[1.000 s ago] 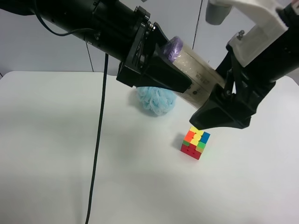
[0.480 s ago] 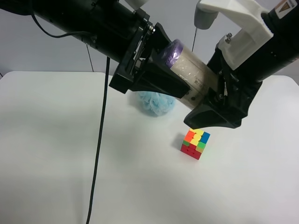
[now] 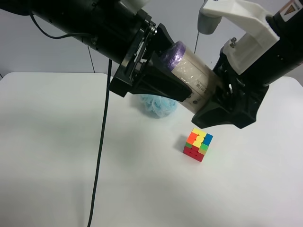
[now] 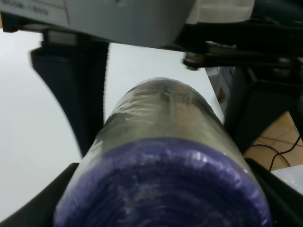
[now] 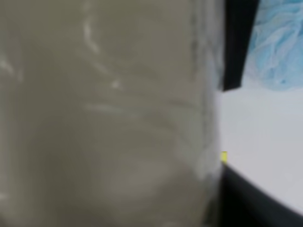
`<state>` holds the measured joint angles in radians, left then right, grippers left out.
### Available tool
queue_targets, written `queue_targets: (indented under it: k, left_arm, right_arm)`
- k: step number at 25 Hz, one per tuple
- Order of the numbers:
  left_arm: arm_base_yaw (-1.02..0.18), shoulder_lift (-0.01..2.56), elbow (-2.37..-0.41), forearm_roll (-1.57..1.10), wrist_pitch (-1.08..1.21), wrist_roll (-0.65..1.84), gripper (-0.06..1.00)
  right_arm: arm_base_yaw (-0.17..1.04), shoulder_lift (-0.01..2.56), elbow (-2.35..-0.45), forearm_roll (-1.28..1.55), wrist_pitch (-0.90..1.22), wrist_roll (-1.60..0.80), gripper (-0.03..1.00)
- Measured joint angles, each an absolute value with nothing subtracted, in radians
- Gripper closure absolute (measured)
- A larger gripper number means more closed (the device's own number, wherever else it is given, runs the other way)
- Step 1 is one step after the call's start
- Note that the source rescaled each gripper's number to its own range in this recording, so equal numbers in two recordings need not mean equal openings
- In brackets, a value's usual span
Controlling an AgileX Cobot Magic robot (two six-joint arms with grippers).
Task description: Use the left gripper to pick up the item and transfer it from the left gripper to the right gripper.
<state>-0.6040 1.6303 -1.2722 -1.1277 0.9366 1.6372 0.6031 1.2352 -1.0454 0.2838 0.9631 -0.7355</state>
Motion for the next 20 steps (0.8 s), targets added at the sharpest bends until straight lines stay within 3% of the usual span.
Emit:
queue_targets:
  k: [1, 13, 17, 20]
  left_arm:
    - [-0.604, 1.63, -1.272, -1.128, 0.936, 1.637, 0.94]
    - [-0.606, 1.63, -1.272, -1.116, 0.91, 1.614, 0.94]
    - [-0.606, 1.627, -1.272, -1.113, 0.893, 1.599, 0.78]
    - [-0.606, 1.627, -1.272, -1.112, 0.882, 1.598, 0.75]
  right_arm:
    - [0.603, 1.235, -1.045, 0.284, 0.963, -0.737, 0.95]
    - [0.603, 1.236, -1.045, 0.273, 0.956, -0.739, 0.95]
    - [0.603, 1.236, -1.045, 0.273, 0.96, -0.735, 0.95]
    - [0.603, 1.236, -1.045, 0.271, 0.96, -0.734, 0.95]
